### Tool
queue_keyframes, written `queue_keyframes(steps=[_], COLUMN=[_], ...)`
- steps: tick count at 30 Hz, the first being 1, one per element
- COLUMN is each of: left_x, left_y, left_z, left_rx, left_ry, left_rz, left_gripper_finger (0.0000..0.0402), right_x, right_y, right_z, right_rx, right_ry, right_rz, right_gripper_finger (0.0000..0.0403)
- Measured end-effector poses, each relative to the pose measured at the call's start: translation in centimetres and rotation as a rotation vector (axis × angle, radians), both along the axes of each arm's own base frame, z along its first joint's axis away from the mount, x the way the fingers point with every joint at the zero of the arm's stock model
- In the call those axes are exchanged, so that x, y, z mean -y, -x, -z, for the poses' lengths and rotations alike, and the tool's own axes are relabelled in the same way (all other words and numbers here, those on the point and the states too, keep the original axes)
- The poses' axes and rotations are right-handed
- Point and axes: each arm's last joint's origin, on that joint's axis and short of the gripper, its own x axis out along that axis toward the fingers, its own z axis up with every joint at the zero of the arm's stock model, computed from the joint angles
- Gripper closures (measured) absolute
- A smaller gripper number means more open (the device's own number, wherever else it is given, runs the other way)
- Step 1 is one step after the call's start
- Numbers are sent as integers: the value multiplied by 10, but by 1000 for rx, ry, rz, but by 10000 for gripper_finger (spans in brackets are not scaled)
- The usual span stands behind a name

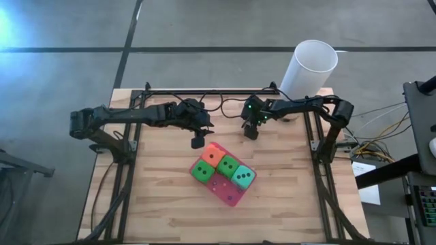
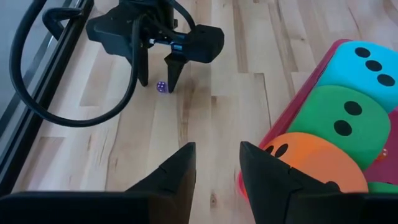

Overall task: Pick & Place Dice
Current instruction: Put the small purple die into the pink bin

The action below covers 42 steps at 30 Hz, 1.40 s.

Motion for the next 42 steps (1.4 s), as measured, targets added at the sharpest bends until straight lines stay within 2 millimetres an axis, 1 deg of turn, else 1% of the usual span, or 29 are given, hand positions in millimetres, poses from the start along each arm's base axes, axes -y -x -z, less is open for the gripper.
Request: queue_keyframes(steps=[7, 10, 12, 21, 28, 30, 34, 37, 38, 42], left_x=[0, 0, 0, 0, 0, 0, 0, 0, 0, 0], left_y=[0, 0, 0, 0, 0, 0, 0, 0, 0, 0], left_z=[0, 0, 0, 0, 0, 0, 0, 0, 0, 0], left_rx=[0, 0, 0, 0, -1, -1, -1, -2, -2, -4], left_ry=[0, 0, 0, 0, 0, 0, 0, 0, 0, 1], left_rz=[0, 0, 0, 0, 0, 0, 0, 0, 0, -1], left_gripper_finger=[270, 274, 275, 268, 275, 275, 271, 269, 268, 271], right_x=[0, 0, 0, 0, 0, 0, -3, -8, -11, -26], right_y=[0, 0, 0, 0, 0, 0, -4, -4, -3, -4], right_z=[0, 0, 1, 1, 1, 1, 0, -6, -10, -40], right_rx=[-2, -3, -3, 0, 0, 7, 28, 32, 29, 83], right_ry=[4, 4, 4, 12, 11, 1, 7, 20, 33, 109], right_rz=[-10, -11, -11, -29, -33, -42, -57, -63, -64, -65], right_gripper_finger=[172, 182, 196, 289, 350, 358, 358, 358, 358, 358])
